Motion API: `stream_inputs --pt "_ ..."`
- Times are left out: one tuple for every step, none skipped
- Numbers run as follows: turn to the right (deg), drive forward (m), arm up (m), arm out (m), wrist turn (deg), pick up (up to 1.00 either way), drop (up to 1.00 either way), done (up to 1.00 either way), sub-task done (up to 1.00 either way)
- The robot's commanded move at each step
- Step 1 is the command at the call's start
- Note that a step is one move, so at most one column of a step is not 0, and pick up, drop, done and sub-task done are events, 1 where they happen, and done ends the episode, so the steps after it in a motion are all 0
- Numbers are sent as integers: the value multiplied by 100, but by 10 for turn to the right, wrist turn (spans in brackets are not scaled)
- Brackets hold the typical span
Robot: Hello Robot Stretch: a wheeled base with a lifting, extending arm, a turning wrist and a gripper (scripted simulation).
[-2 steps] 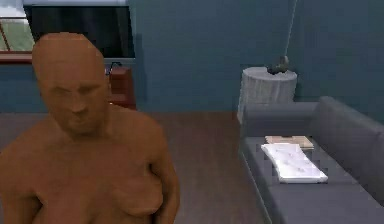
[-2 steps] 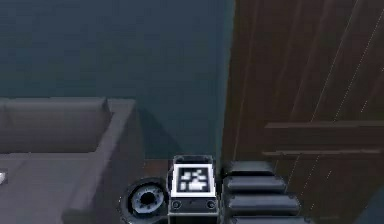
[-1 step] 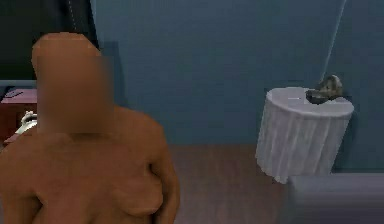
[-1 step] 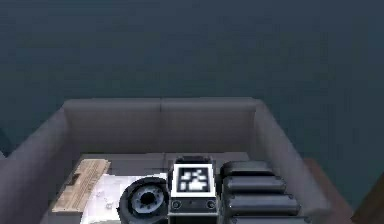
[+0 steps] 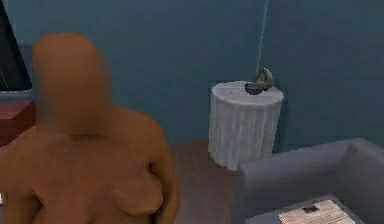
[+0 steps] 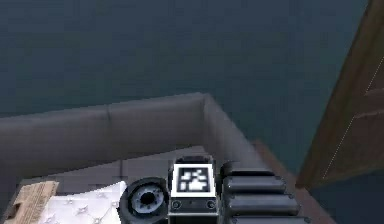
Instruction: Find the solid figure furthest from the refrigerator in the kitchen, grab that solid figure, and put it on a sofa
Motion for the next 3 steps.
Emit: stream_inputs --pt "0 15 0 0 0 0 0 0 0" --pt "-450 0 0 0 0 0 0 0 0" --pt "-450 0 0 0 0 0 0 0 0"
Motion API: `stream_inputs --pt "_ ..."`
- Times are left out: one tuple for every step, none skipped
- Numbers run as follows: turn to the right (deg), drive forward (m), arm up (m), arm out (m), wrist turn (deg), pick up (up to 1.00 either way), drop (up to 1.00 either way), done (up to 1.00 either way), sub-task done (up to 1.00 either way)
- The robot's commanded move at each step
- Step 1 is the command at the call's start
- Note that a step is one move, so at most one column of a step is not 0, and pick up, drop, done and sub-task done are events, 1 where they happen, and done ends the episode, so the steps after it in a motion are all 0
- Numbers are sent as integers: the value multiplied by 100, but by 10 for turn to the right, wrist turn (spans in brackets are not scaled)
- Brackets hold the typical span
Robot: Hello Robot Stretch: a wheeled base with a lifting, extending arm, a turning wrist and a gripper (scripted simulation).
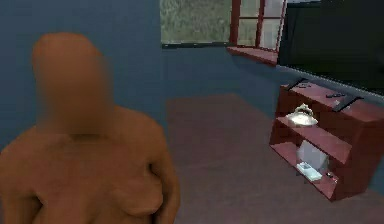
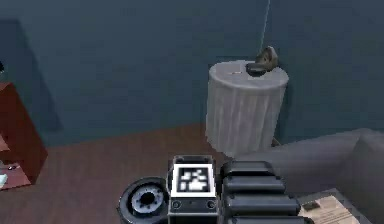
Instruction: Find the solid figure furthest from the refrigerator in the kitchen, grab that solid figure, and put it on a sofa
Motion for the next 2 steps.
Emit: stream_inputs --pt "-300 0 0 0 0 0 0 0 0" --pt "450 0 0 0 0 0 0 0 0"
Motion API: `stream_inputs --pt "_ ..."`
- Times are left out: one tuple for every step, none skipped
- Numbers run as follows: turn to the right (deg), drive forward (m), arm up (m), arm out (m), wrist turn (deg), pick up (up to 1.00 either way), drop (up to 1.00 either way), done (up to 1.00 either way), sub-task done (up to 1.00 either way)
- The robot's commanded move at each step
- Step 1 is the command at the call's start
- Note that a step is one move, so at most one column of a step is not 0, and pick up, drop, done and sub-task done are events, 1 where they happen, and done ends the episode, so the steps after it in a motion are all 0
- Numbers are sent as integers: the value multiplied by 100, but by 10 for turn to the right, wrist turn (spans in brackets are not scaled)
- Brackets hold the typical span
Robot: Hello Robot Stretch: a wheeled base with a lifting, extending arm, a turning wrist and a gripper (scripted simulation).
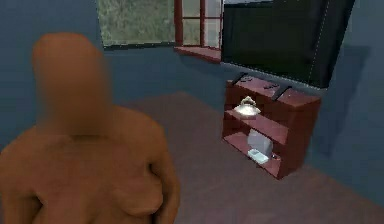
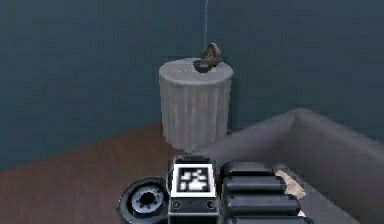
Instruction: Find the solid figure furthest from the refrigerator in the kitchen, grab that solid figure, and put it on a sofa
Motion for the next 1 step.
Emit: stream_inputs --pt "450 0 0 0 0 0 0 0 0"
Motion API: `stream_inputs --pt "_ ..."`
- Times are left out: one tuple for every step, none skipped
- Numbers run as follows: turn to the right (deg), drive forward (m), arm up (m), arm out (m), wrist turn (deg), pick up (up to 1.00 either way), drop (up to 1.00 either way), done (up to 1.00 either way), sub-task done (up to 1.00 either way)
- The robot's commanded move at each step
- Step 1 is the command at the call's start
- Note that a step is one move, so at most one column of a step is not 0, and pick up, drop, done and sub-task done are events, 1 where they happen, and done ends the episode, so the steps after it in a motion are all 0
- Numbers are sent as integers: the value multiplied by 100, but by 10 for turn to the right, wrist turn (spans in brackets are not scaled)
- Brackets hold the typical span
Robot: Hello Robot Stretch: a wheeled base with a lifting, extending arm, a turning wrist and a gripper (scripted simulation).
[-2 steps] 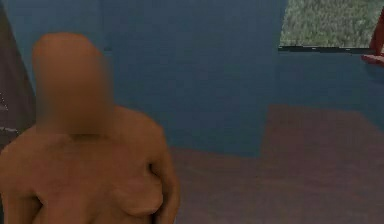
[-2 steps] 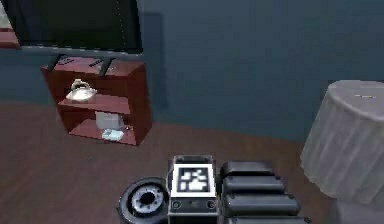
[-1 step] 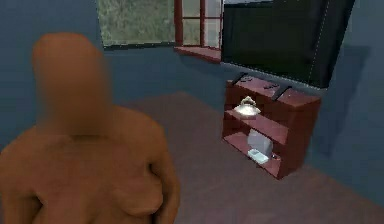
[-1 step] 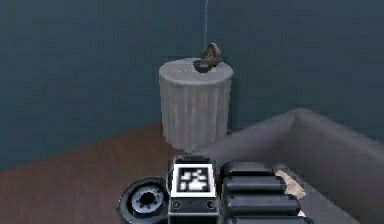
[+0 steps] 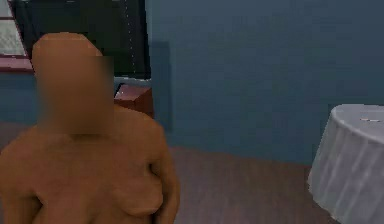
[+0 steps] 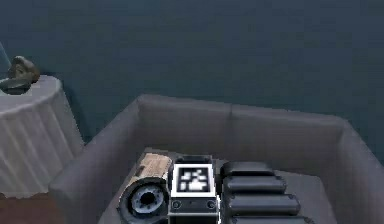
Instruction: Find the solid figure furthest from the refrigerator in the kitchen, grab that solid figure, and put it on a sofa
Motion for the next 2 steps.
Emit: stream_inputs --pt "150 0 0 0 0 0 0 0 0" --pt "0 0 0 38 0 0 0 0 0"
